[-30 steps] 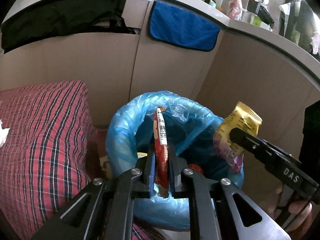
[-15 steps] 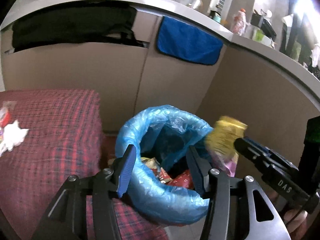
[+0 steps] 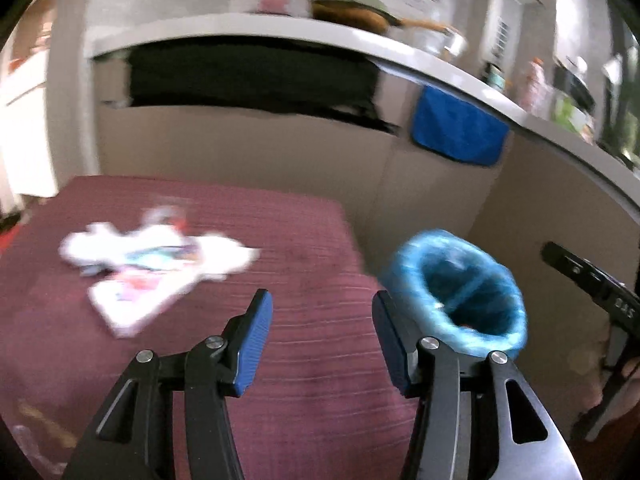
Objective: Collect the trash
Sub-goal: 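Grasp the white tissue with the right gripper while the left gripper returns to the table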
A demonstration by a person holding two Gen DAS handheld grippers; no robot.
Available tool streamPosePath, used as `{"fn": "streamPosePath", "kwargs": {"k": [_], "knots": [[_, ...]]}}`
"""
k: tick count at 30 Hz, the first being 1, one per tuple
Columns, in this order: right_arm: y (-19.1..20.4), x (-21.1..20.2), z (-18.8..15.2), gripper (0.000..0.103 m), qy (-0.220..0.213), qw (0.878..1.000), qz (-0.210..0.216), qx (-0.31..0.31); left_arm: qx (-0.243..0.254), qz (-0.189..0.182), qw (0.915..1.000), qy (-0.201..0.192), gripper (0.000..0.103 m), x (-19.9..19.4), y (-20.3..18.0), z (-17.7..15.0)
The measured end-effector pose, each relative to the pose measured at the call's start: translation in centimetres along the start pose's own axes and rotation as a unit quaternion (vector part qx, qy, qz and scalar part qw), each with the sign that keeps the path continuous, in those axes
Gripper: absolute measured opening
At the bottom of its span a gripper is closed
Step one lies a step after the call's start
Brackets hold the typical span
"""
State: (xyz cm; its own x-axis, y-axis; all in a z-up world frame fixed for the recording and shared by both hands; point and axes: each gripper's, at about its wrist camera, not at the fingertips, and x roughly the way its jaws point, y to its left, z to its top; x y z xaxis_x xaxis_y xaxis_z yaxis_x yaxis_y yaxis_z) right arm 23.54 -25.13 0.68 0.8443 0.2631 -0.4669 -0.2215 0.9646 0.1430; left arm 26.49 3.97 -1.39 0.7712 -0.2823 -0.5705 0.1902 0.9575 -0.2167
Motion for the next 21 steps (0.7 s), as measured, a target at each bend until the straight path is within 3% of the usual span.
{"fn": "streamPosePath", "kwargs": {"k": [7, 13, 16, 21], "knots": [[11.0, 4.2, 1.2, 0.041, 0.047, 0.992, 0.073, -0.094, -0.080, 0.077, 0.9936, -0.019, 0.053, -3.5, 11.5, 0.2], [18.0, 12.3, 1.6, 0.041, 0.112, 0.977, 0.120, -0.134, -0.110, 0.084, 0.9902, -0.013, 0.053, -3.7, 17.3, -1.4], [20.2, 16.9, 1.1, 0.040, 0.145, 0.971, 0.126, -0.143, -0.137, 0.084, 0.9870, -0.004, 0.053, -3.2, 19.7, -2.3], [22.3, 23.8, 0.2, 0.039, 0.187, 0.962, 0.092, -0.176, -0.159, 0.078, 0.9842, 0.012, 0.053, -1.9, 22.1, -2.6]]}}
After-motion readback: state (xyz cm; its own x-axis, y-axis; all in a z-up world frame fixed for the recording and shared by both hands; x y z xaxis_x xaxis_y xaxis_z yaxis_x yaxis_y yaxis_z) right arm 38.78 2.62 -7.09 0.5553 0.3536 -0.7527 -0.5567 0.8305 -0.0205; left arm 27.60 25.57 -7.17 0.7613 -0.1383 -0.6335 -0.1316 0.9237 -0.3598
